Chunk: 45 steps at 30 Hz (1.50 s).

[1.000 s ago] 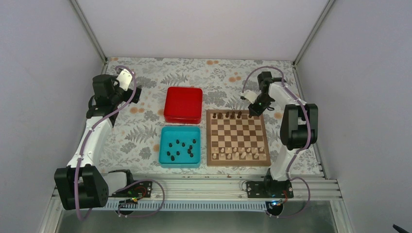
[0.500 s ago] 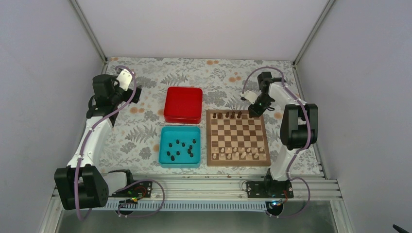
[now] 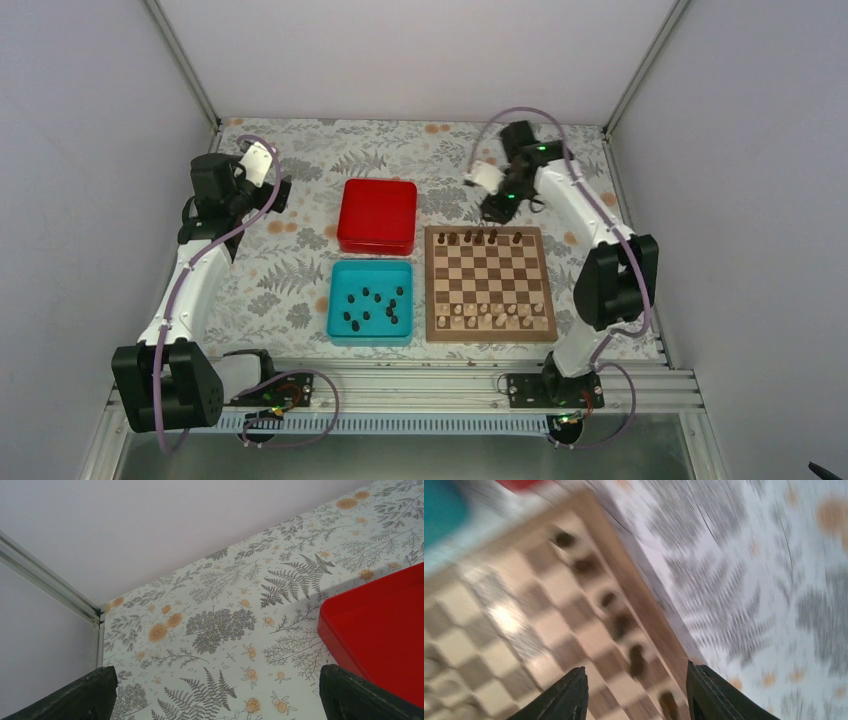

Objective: Set up the chess pieces on the board
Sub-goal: Place the chess piece on the chessboard, then pick up the chess piece from the storage box.

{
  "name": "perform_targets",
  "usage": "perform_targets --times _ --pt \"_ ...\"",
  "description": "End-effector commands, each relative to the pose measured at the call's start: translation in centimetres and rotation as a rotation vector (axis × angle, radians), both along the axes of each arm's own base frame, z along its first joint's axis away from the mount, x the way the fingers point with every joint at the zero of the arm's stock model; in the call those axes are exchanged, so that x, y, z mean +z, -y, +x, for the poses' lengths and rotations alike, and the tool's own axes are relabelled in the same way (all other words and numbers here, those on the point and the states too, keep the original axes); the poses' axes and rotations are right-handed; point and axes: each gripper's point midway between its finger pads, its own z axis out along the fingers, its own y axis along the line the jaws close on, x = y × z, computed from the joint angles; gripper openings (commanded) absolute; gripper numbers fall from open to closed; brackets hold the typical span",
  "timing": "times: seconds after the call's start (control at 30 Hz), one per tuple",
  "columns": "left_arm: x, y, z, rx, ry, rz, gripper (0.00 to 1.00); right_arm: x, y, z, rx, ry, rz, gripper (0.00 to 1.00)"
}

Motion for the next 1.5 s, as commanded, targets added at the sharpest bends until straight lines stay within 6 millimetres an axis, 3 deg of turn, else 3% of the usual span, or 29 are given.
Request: perform_targets --times 0.0,0.13,0.3,0.43,0.57,0.87,1.47 --pt "0.5 0.1 0.2 -0.01 0.018 -0.001 1.0 3.6 -10.5 -5.4 0.241 0.018 0.052 0.52" --pt "0.5 0.1 0.1 -0.01 0.018 0.0 1.0 3.0 -18.1 -9.8 0.428 0.021 0.029 0.52" --pt "0.5 0.1 0.1 -0.01 0.019 0.001 1.0 0.3 -24.5 -14.4 0.605 -0.023 0.007 0.52" --pt "0.4 0.0 0.1 -0.008 0.016 0.001 1.0 -2.8 -27.3 -17.5 0.714 -0.066 -0.047 0.5" --pt "0.3 0.0 0.1 -0.007 0.015 0.003 1.0 -4.2 -29.9 -20.2 0.806 -0.081 -0.038 0.48" --pt "0.2 0.0 0.1 -0.008 0.012 0.003 1.0 -6.3 -32.5 -24.2 0.915 -0.128 -0.056 0.45" --pt "0.0 0.0 0.2 -0.01 0.012 0.005 1.0 -8.3 -32.9 -24.1 0.918 -0.139 -0.081 0.37"
